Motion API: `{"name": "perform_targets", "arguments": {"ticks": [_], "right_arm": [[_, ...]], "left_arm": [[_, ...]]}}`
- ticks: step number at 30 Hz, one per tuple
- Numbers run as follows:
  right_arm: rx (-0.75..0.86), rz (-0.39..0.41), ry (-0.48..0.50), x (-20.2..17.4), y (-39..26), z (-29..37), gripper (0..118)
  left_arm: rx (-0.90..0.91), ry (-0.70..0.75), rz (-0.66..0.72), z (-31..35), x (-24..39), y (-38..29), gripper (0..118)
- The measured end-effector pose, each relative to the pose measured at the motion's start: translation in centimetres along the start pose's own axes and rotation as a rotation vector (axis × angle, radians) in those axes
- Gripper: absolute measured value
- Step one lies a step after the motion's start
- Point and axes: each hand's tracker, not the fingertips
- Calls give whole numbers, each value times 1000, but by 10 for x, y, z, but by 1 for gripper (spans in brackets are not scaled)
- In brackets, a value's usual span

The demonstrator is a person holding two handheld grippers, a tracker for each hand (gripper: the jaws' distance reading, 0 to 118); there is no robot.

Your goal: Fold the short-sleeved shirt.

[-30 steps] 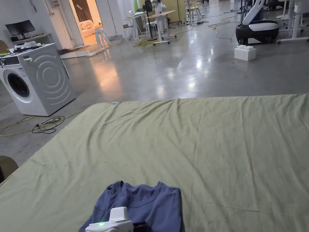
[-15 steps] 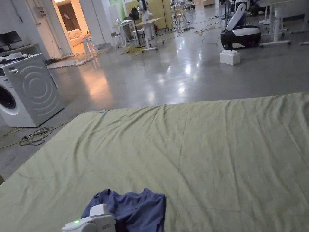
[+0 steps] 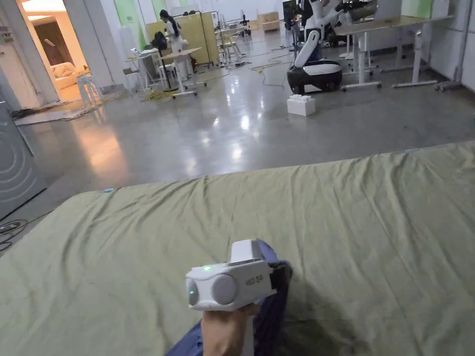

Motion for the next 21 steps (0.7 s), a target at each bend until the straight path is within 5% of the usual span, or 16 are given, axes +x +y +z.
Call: {"name": "perform_targets", "arguments": {"ticks": [6, 10, 16, 18, 19, 21], "right_arm": [[-8, -40, -86, 23, -5, 12, 0], [-33, -57, -114, 32, -12, 13, 0], [-59, -51, -99, 33, -18, 7, 0], [-46, -37, -85, 29, -17, 7, 0], [-36, -34, -78, 27, -16, 7, 0], [-17, -34, -61, 23, -11, 7, 0]], "left_arm": [[-234, -308, -272, -60, 161, -93, 5], [-408, -479, -323, -62, 221, -191, 5], [-391, -424, -476, -48, 224, -253, 19], [-408, -494, -343, -36, 211, -234, 47], [-402, -475, -313, -28, 205, -225, 74], [-262, -446, -316, 9, 183, -201, 90]]}}
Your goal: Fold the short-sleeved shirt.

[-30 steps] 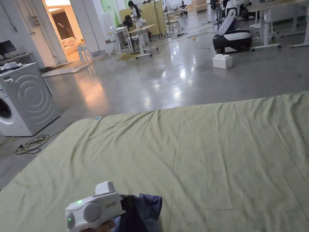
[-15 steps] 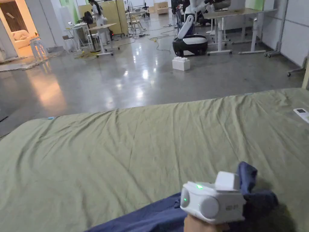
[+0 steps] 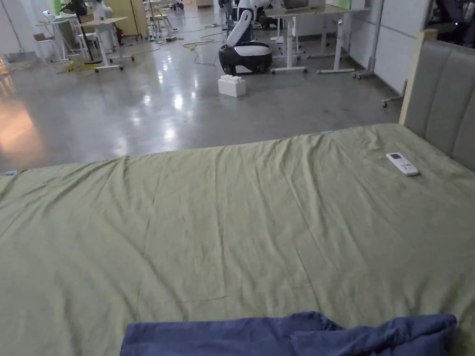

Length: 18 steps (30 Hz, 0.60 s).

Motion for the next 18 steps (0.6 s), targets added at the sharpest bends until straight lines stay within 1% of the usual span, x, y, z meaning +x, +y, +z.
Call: {"name": "perform_targets", "arguments": {"ticks": [2, 5, 9, 12, 14, 16, 17, 18], "right_arm": [[24, 14, 27, -6, 7, 1, 0], [67, 43, 63, -18, 20, -1, 0], [114, 71, 136, -40, 36, -5, 0], [151, 112, 187, -58, 45, -3, 0], [165, 122, 237, -68, 50, -1, 0], [164, 88, 312, -74, 57, 2, 0], [168, 86, 351, -78, 61, 4, 0], [176, 97, 354, -82, 65, 6, 0]], "left_arm": [[81, 89, 5, 51, -9, 9, 89], [236, 239, 16, 145, -17, 13, 89], [456, 547, 0, 261, -3, 3, 89], [592, 747, -9, 318, 17, -12, 88], [694, 860, -41, 346, 29, -24, 86], [714, 960, -38, 361, 39, -28, 84], [712, 996, -31, 368, 43, -31, 82], [705, 999, -40, 374, 46, -34, 78]]}}
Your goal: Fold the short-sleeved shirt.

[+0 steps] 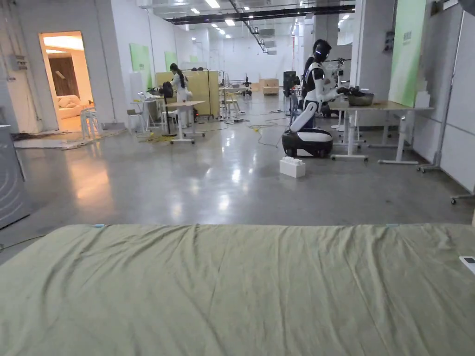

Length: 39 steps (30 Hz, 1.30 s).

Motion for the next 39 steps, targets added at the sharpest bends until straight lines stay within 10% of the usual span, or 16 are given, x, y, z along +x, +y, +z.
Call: {"name": "perform_targets", "arguments": {"ticks": [4, 27, 39], "right_arm": [[23, 99, 19, -15, 8, 4, 0], [-18, 133, -49, -13, -3, 9, 0], [-154, 51, -77, 9, -33, -7, 0]], "left_arm": [[31, 18, -21, 20, -3, 2, 7], [-101, -58, 97, -5, 1, -6, 0], [-372, -170, 219, -122, -16, -69, 0]]}}
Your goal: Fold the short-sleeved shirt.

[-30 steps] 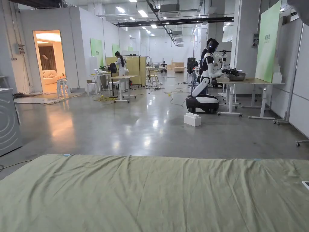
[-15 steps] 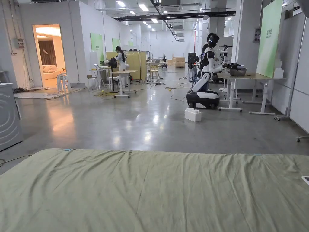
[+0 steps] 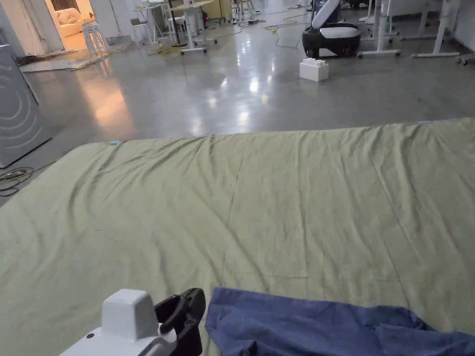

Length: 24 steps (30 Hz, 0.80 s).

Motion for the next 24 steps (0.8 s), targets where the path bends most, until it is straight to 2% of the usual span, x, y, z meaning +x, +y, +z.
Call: {"name": "perform_targets", "arguments": {"ticks": [1, 2, 4, 5, 6, 10, 15, 17, 18, 20, 21, 23, 24], "right_arm": [[-7, -5, -4, 3, -3, -1, 0], [-17, -20, -7, 7, -5, -2, 0], [-32, -47, -19, 14, -8, -3, 0], [-42, -51, -26, 17, -9, -3, 0], [-46, -51, -35, 20, -10, -2, 0], [-70, -53, -91, 31, -15, 1, 0], [-117, -86, -158, 47, -25, 2, 0], [-130, -81, -179, 51, -28, 4, 0], [-135, -78, -191, 53, -30, 4, 0], [-152, -76, -205, 56, -34, 3, 0], [-162, -78, -211, 59, -37, 2, 0], [-188, -87, -217, 64, -39, -5, 0], [-197, -92, -219, 66, -39, -8, 0]], "left_arm": [[-34, -19, 12, -19, -6, -3, 8], [-99, -41, 15, -43, -13, -6, 23], [-192, -20, 10, -90, -24, -16, 70], [-243, -17, 7, -114, -30, -20, 76], [-296, -22, 24, -137, -39, -25, 75], [-436, 131, -24, -208, -58, -45, 75], [-536, 201, 9, -261, -75, -62, 72], [-533, 193, 6, -266, -73, -67, 58], [-527, 220, -57, -262, -66, -68, 51], [-527, 224, -150, -260, -51, -68, 19], [-534, 230, -187, -260, -44, -68, 7], [-572, 192, -230, -261, -27, -73, 7], [-596, 229, -314, -265, -20, -78, 7]]}}
